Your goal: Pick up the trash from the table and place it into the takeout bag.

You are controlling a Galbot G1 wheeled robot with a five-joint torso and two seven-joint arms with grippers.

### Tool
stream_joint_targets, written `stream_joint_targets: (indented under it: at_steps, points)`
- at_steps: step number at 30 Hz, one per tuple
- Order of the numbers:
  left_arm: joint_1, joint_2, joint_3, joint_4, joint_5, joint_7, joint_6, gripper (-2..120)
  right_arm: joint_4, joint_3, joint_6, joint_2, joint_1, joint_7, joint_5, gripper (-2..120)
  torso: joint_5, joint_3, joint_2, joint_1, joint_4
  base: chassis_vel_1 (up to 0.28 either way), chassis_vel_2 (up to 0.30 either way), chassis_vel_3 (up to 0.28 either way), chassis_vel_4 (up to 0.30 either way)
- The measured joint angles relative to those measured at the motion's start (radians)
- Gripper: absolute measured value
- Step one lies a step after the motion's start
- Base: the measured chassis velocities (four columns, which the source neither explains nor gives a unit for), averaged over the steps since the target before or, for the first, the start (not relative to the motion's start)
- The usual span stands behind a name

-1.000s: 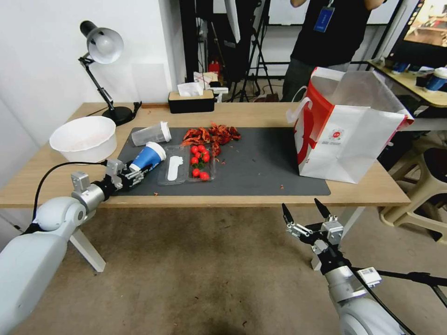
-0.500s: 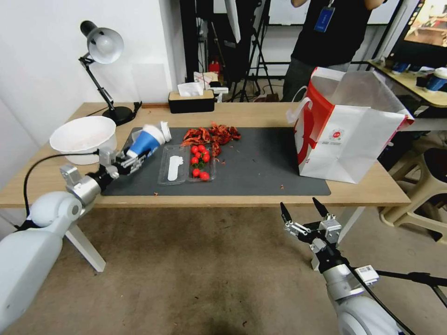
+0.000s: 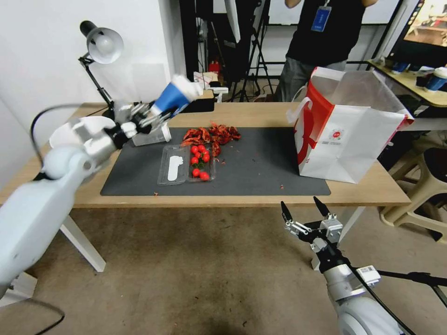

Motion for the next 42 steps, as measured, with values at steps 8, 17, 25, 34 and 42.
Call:
stream_joint_targets:
  at_steps: [8, 17, 25, 34, 42]
  points:
    - [-0.390, -0.150, 0.303, 0.137, -0.016, 0.033, 0.045, 50, 0.011, 0.003, 0.000, 0.020, -0.009, -0.001, -0.009, 100, 0.0002, 0.000, 0.000, 0.000, -0.0003, 0.000, 0.000, 0.000, 0.000]
    - [-0.621, -0.475, 0.434, 0.384, 0.053, 0.087, 0.041, 50, 0.016, 0.027, 0.008, 0.047, -0.044, -0.006, -0.019, 100, 0.0001, 0.000, 0.000, 0.000, -0.0002, 0.000, 0.000, 0.000, 0.000]
    - [-0.715, -0.638, 0.469, 0.569, 0.094, 0.110, 0.019, 50, 0.016, 0.047, 0.016, 0.053, -0.064, -0.009, -0.019, 100, 0.0000, 0.000, 0.000, 0.000, -0.0002, 0.000, 0.000, 0.000, 0.000]
    - [-0.787, -0.787, 0.524, 0.712, 0.138, 0.112, -0.006, 50, 0.006, 0.061, 0.032, 0.063, -0.083, -0.020, -0.015, 100, -0.0001, 0.000, 0.000, 0.000, -0.0001, 0.000, 0.000, 0.000, 0.000]
    - [-0.829, -0.853, 0.626, 0.795, 0.209, 0.044, -0.013, 50, -0.002, 0.066, 0.046, 0.066, -0.095, -0.026, -0.012, 100, 0.0000, 0.000, 0.000, 0.000, -0.0004, 0.000, 0.000, 0.000, 0.000]
